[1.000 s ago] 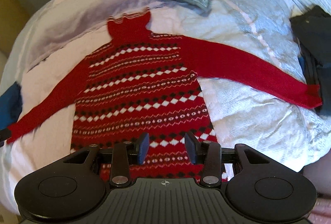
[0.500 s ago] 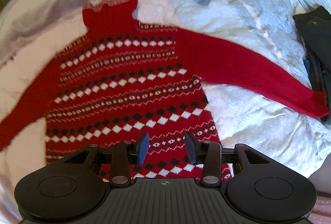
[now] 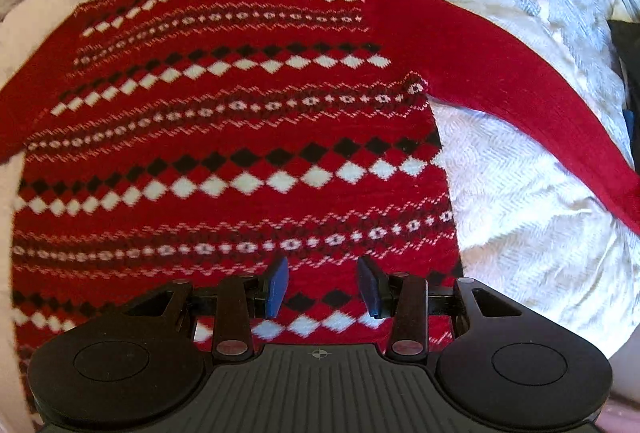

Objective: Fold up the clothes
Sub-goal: 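Grasp the sleeve cuff near the blue cloth with the left gripper, then fold the held sleeve across the sweater body with the left gripper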

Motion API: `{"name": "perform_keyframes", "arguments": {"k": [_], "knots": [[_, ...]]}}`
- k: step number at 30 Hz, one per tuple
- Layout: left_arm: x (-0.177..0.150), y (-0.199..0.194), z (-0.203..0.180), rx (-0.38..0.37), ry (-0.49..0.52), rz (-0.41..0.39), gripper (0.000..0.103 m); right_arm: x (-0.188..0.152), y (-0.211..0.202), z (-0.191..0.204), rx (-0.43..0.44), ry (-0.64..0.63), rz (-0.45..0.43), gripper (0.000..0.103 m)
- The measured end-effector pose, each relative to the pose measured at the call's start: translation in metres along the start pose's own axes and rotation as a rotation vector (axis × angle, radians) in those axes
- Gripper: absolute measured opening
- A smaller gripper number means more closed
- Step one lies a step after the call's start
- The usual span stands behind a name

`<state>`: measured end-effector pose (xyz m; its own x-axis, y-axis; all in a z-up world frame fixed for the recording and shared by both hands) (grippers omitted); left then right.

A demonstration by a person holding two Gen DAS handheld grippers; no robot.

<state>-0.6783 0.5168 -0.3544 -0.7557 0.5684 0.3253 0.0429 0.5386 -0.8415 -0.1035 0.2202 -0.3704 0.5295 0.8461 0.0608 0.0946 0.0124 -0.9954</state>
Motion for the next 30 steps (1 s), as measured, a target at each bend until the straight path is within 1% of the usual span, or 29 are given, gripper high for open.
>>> {"name": "perform_keyframes", "arguments": {"k": [2, 3, 9, 10, 12, 14, 15, 16, 17, 18, 19, 20, 21, 23, 25, 26, 28, 30], "knots": [[-0.007, -0.017, -0.017, -0.019, 0.075, -0.052, 0.003, -0.001, 0.004, -0.008, 0.010, 0.002, 0.000, 0.042], [-0.014, -0.026, -0.030, -0.041, 0.117, -0.070, 0.003, -0.001, 0.005, -0.013, 0.016, 0.007, -0.001, 0.042], [-0.111, -0.103, -0.164, -0.356, 0.455, -0.069, 0.003, 0.004, 0.002, -0.052, 0.056, 0.054, -0.023, 0.042], [-0.133, -0.117, -0.187, -0.415, 0.515, -0.062, 0.003, 0.005, 0.000, -0.061, 0.060, 0.065, -0.030, 0.042], [-0.202, -0.138, -0.233, -0.554, 0.638, -0.015, 0.003, 0.007, -0.005, -0.079, 0.070, 0.091, -0.049, 0.042], [-0.278, -0.150, -0.272, -0.699, 0.748, 0.066, 0.004, 0.011, -0.010, -0.098, 0.080, 0.121, -0.069, 0.042], [-0.315, -0.150, -0.285, -0.753, 0.797, 0.122, 0.007, 0.013, -0.013, -0.107, 0.086, 0.138, -0.080, 0.042], [-0.354, -0.145, -0.296, -0.787, 0.842, 0.191, 0.014, 0.015, -0.015, -0.116, 0.093, 0.151, -0.094, 0.042], [-0.389, -0.134, -0.298, -0.783, 0.879, 0.265, 0.020, 0.018, -0.017, -0.124, 0.101, 0.164, -0.108, 0.042], [-0.412, -0.122, -0.292, -0.737, 0.911, 0.323, 0.023, 0.020, -0.018, -0.132, 0.106, 0.178, -0.121, 0.042], [-0.435, -0.109, -0.286, -0.691, 0.941, 0.380, 0.020, 0.023, -0.018, -0.139, 0.110, 0.189, -0.130, 0.042], [-0.458, -0.097, -0.280, -0.644, 0.971, 0.436, 0.020, 0.026, -0.017, -0.144, 0.120, 0.200, -0.138, 0.042], [-0.474, -0.087, -0.272, -0.596, 0.994, 0.477, 0.020, 0.030, -0.017, -0.148, 0.132, 0.210, -0.147, 0.042], [-0.468, -0.074, -0.248, -0.499, 1.010, 0.479, 0.020, 0.036, -0.017, -0.155, 0.167, 0.230, -0.166, 0.042], [-0.458, -0.063, -0.224, -0.406, 1.020, 0.475, 0.020, 0.044, -0.018, -0.152, 0.256, 0.252, -0.195, 0.042], [-0.445, -0.060, -0.213, -0.371, 1.009, 0.455, 0.020, 0.048, -0.019, -0.148, 0.318, 0.268, -0.210, 0.042], [-0.418, -0.055, -0.197, -0.303, 1.004, 0.403, 0.020, 0.057, -0.019, -0.138, 0.498, 0.323, -0.239, 0.042], [-0.394, -0.052, -0.188, -0.249, 1.015, 0.355, 0.020, 0.069, -0.013, -0.128, 0.664, 0.412, -0.247, 0.042]]}}
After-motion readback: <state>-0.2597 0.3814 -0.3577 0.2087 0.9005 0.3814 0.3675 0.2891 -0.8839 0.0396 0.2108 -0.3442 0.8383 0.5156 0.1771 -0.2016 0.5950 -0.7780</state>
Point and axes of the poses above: each gripper's, at about its wrist camera, not at the fingertips, and y roughly the way its jaws point, z to its left, x to its top, the point moved 6 cm from there along y, roughly the way its jaws point, and after that the axes turned 8 degrees about z, right-handed, at the moved point
